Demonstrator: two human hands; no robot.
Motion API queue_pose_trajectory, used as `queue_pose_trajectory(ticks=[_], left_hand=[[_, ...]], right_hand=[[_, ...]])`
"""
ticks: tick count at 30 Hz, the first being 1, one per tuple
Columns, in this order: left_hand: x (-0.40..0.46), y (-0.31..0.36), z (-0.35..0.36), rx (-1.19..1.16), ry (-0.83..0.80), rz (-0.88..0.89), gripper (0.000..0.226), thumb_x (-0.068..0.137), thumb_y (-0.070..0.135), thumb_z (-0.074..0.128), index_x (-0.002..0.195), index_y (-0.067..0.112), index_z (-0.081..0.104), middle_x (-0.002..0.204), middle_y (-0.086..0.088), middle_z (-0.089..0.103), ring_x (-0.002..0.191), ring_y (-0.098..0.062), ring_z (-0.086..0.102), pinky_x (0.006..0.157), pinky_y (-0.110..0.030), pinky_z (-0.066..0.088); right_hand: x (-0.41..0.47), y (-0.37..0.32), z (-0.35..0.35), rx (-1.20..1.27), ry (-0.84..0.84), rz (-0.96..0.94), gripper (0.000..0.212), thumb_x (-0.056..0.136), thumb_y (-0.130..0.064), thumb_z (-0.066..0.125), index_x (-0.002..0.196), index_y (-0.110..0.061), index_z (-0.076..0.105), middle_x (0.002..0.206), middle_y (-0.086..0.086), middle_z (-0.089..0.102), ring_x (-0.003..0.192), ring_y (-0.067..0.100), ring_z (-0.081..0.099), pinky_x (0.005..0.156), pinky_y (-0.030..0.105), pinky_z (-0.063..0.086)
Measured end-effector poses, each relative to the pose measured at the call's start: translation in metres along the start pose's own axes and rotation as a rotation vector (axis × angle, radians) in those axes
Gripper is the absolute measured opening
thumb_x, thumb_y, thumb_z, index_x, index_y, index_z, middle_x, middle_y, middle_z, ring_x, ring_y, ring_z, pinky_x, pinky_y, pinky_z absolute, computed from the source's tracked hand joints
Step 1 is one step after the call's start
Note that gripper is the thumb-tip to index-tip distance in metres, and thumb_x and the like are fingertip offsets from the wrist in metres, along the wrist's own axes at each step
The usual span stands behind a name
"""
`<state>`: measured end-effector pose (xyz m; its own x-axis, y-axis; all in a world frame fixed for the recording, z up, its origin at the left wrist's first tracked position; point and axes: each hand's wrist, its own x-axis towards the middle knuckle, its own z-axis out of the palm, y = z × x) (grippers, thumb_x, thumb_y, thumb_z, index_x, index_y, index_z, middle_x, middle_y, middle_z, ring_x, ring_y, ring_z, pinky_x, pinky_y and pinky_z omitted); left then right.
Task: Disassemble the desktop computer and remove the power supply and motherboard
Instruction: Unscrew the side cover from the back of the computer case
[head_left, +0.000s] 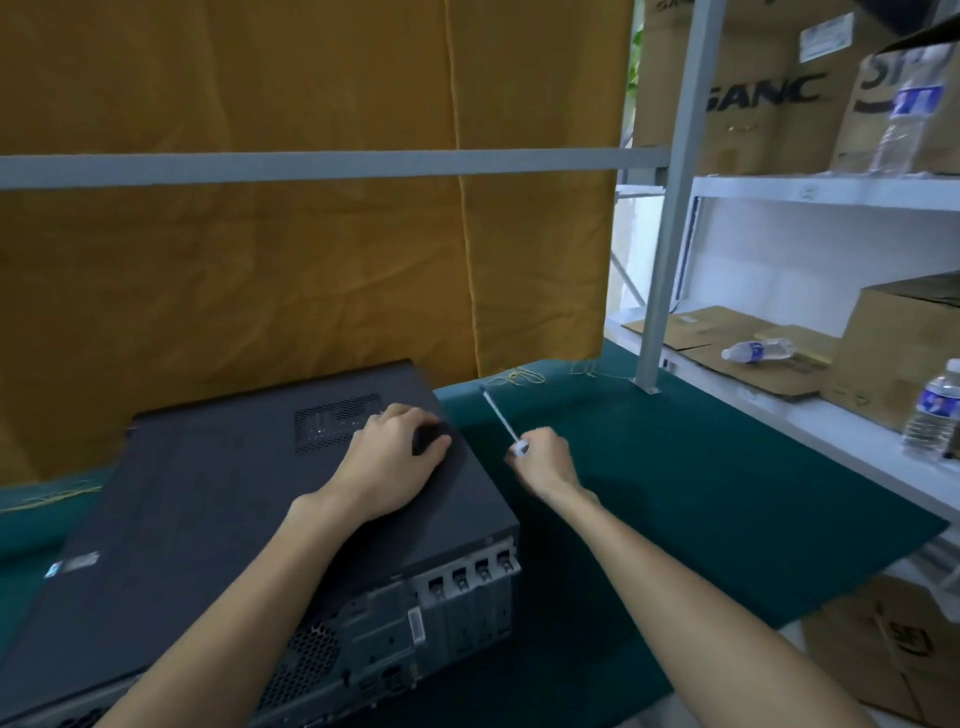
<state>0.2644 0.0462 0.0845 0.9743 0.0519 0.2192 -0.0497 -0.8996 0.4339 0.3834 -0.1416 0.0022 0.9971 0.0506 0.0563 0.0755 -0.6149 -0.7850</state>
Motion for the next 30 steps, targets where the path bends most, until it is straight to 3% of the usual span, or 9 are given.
queue_pose_trajectory(ticks=[5, 11, 14, 16, 19, 23, 26, 28, 30], left_hand=[[-0.001, -0.008, 0.003, -0.038, 0.052, 0.034, 0.031, 0.102, 0.037, 0.054, 0.13, 0.027, 0.062, 0.133, 0.007, 0.056, 0.119, -0.018, 0.051, 0.106, -0.041, 0.041], [0.0, -0.008, 0.004, 0.003, 0.064, 0.026, 0.03, 0.102, 0.038, 0.052, 0.131, 0.03, 0.06, 0.134, 0.009, 0.054, 0.119, -0.02, 0.048, 0.104, -0.039, 0.039], [0.002, -0.009, 0.006, 0.018, 0.062, 0.022, 0.032, 0.103, 0.039, 0.051, 0.132, 0.031, 0.058, 0.136, 0.01, 0.052, 0.12, -0.019, 0.047, 0.104, -0.037, 0.038], [0.002, -0.008, 0.006, 0.026, 0.057, 0.024, 0.033, 0.104, 0.038, 0.05, 0.134, 0.029, 0.058, 0.138, 0.009, 0.052, 0.122, -0.02, 0.048, 0.105, -0.038, 0.039], [-0.003, -0.004, 0.003, 0.021, 0.043, 0.039, 0.035, 0.104, 0.034, 0.05, 0.137, 0.025, 0.058, 0.139, 0.006, 0.054, 0.124, -0.021, 0.051, 0.105, -0.039, 0.042], [-0.023, -0.004, -0.009, -0.049, 0.043, 0.046, 0.032, 0.101, 0.032, 0.056, 0.132, 0.026, 0.059, 0.122, 0.006, 0.061, 0.112, -0.019, 0.058, 0.098, -0.039, 0.048], [-0.056, -0.017, -0.022, -0.175, 0.086, 0.05, 0.033, 0.1, 0.031, 0.059, 0.132, 0.027, 0.061, 0.124, 0.012, 0.065, 0.118, -0.006, 0.058, 0.101, -0.025, 0.047], [-0.085, -0.033, -0.032, -0.239, 0.106, 0.062, 0.032, 0.1, 0.031, 0.059, 0.132, 0.027, 0.063, 0.125, 0.016, 0.065, 0.117, 0.006, 0.057, 0.095, -0.006, 0.041], [-0.116, -0.05, -0.043, -0.266, 0.113, 0.069, 0.032, 0.101, 0.034, 0.059, 0.132, 0.028, 0.063, 0.124, 0.021, 0.064, 0.114, 0.014, 0.055, 0.09, 0.002, 0.037]], right_hand=[[0.031, 0.015, 0.034, -0.293, -0.126, -0.069, 0.013, 0.098, -0.014, 0.056, 0.093, -0.006, 0.064, 0.098, 0.014, 0.067, 0.091, 0.035, 0.065, 0.071, 0.034, 0.044], [0.051, 0.01, 0.039, -0.347, -0.133, -0.093, 0.014, 0.097, -0.023, 0.06, 0.098, -0.011, 0.067, 0.102, 0.012, 0.068, 0.096, 0.034, 0.066, 0.077, 0.037, 0.05], [0.057, 0.013, 0.035, -0.208, -0.128, -0.024, 0.023, 0.093, -0.019, 0.067, 0.072, -0.017, 0.058, 0.09, 0.007, 0.068, 0.084, 0.027, 0.064, 0.068, 0.032, 0.046], [0.052, 0.01, 0.028, -0.042, -0.091, 0.014, 0.031, 0.093, -0.017, 0.069, 0.066, -0.015, 0.053, 0.077, 0.004, 0.064, 0.073, 0.022, 0.06, 0.061, 0.029, 0.042], [0.028, -0.015, 0.007, 0.271, -0.049, 0.069, 0.019, 0.091, -0.023, 0.072, 0.083, -0.008, 0.063, 0.071, 0.005, 0.067, 0.059, 0.017, 0.06, 0.053, 0.025, 0.046], [-0.033, -0.058, -0.031, 0.628, -0.112, 0.019, 0.006, 0.098, -0.011, 0.061, 0.1, -0.008, 0.066, 0.081, 0.012, 0.075, 0.053, 0.013, 0.062, 0.048, 0.026, 0.051], [-0.092, -0.083, -0.054, 0.758, -0.202, -0.037, 0.014, 0.102, -0.014, 0.057, 0.107, -0.005, 0.066, 0.085, 0.014, 0.075, 0.052, 0.019, 0.059, 0.043, 0.029, 0.046], [-0.136, -0.097, -0.057, 0.792, -0.314, -0.022, 0.018, 0.103, -0.018, 0.055, 0.112, -0.006, 0.064, 0.083, 0.014, 0.073, 0.048, 0.021, 0.055, 0.039, 0.027, 0.04], [-0.178, -0.106, -0.049, 0.801, -0.398, -0.003, 0.021, 0.103, -0.019, 0.051, 0.113, -0.003, 0.061, 0.076, 0.013, 0.068, 0.045, 0.021, 0.052, 0.038, 0.024, 0.037]])
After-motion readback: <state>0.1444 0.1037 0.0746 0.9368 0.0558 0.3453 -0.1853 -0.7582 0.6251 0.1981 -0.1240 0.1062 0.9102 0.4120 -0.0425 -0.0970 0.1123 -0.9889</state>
